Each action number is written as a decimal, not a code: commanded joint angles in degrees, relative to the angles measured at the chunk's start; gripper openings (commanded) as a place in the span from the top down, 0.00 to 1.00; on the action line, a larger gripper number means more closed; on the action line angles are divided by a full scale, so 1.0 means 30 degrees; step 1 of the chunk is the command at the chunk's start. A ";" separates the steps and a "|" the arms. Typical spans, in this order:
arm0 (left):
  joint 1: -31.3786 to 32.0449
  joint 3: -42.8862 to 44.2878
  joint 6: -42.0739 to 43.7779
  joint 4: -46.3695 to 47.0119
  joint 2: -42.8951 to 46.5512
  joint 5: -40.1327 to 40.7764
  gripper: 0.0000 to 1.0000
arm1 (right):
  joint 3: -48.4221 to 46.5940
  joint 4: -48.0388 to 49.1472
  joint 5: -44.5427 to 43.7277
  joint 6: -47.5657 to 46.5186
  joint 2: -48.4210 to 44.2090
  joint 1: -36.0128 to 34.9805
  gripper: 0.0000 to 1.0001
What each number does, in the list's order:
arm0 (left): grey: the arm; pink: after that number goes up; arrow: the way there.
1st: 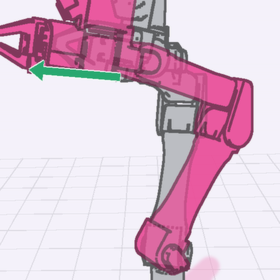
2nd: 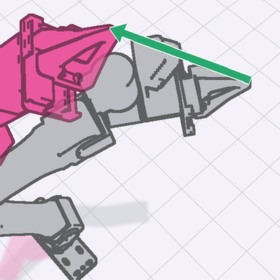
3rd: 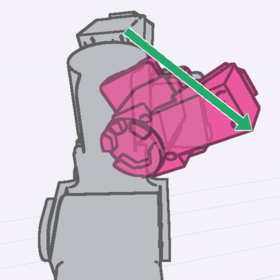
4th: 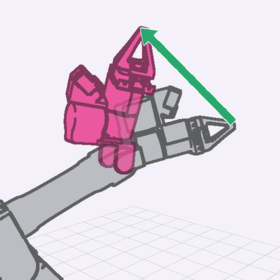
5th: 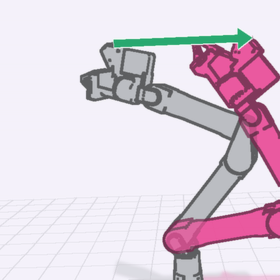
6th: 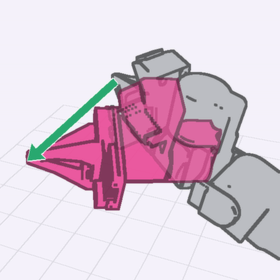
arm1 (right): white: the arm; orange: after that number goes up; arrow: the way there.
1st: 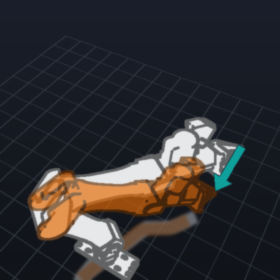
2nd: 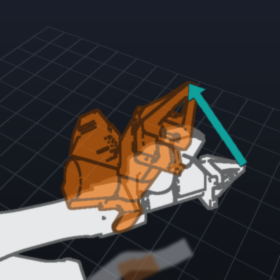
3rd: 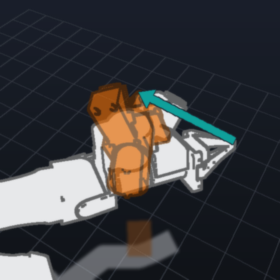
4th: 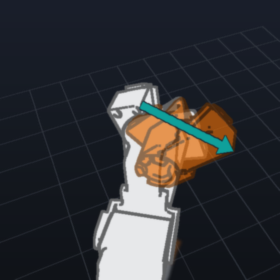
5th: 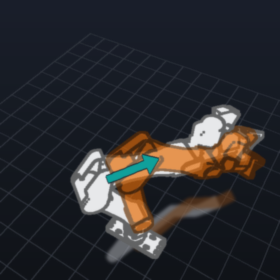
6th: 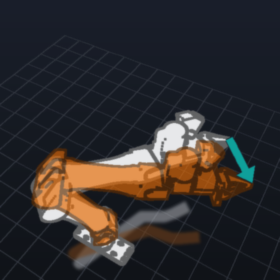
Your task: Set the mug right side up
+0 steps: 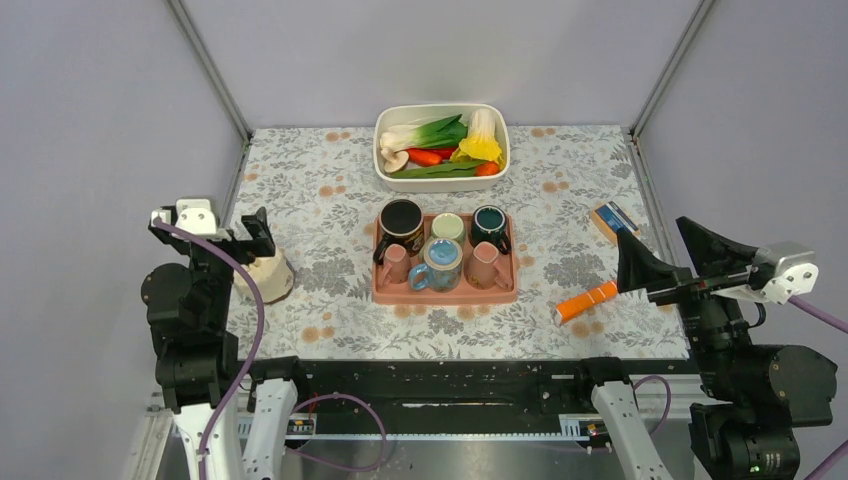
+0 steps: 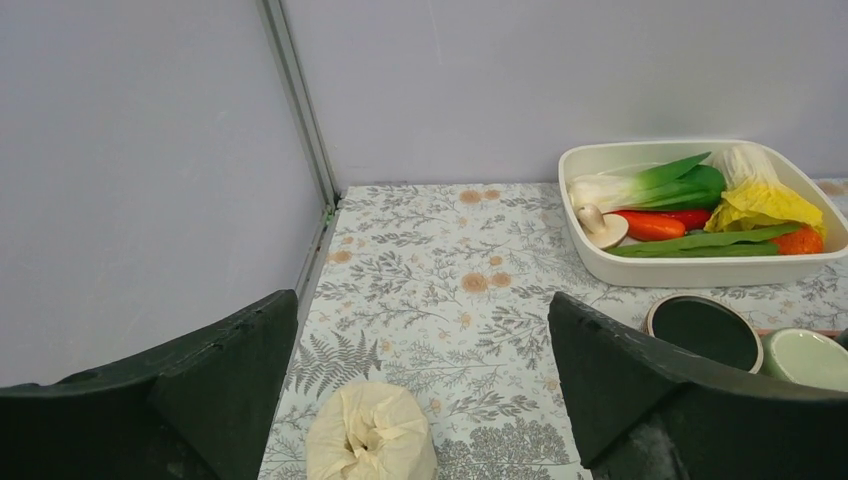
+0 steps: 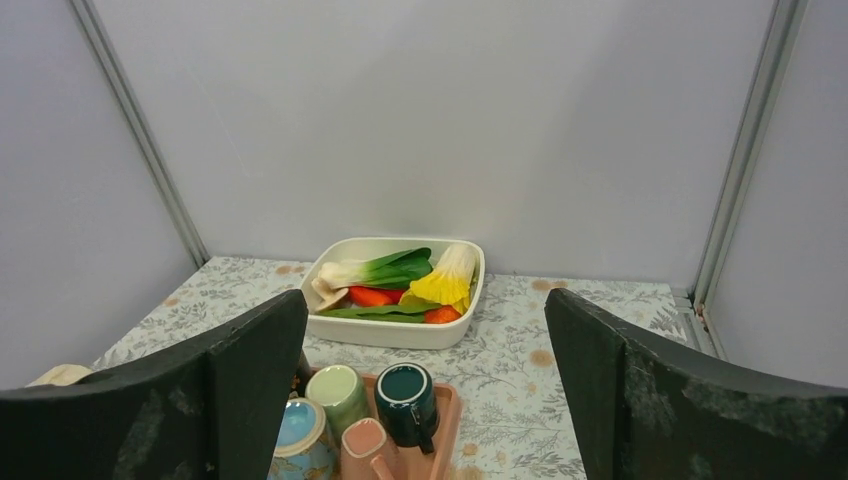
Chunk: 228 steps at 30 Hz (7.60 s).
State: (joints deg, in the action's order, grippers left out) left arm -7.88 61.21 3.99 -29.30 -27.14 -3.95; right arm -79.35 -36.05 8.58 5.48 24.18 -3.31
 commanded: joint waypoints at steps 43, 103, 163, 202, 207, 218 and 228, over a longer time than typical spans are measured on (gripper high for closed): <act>-0.0094 -0.6161 0.1719 0.4009 -0.2410 -0.6586 0.01 | 0.8356 0.4060 0.6941 -0.4700 0.5434 0.0086 0.01; -0.1123 -0.6484 0.1864 0.3834 -0.2908 -0.8775 0.01 | 0.9129 0.1858 0.2207 -0.8377 1.7932 -0.8183 0.32; -0.1255 -0.6498 0.2213 0.3411 -0.2812 -1.1054 0.01 | 0.8009 0.2573 0.1394 -0.9339 0.9830 -0.8579 1.00; 1.0219 0.2574 -0.5528 0.9350 -1.3109 -1.4297 0.01 | 0.0629 0.6378 0.6199 0.0044 1.0084 -0.7654 1.00; 1.0978 -0.1428 -1.2728 1.9203 -1.3743 -1.6776 0.01 | 0.1094 0.9060 0.7324 0.4505 1.0431 -0.6117 1.00; 1.1940 -0.3935 -1.9994 2.8192 -1.4926 -1.6674 0.01 | 0.6775 2.4472 1.1321 1.6436 1.2388 -0.4640 1.00; 1.2585 -0.3928 -2.1162 2.9341 -1.6484 -1.5784 0.01 | 0.9227 2.8166 1.0697 1.7255 1.3060 -0.4655 1.00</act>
State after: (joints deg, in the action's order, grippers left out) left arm 29.17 49.06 -57.71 54.17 -75.22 -52.27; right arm -52.07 32.95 41.17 53.95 64.16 -17.45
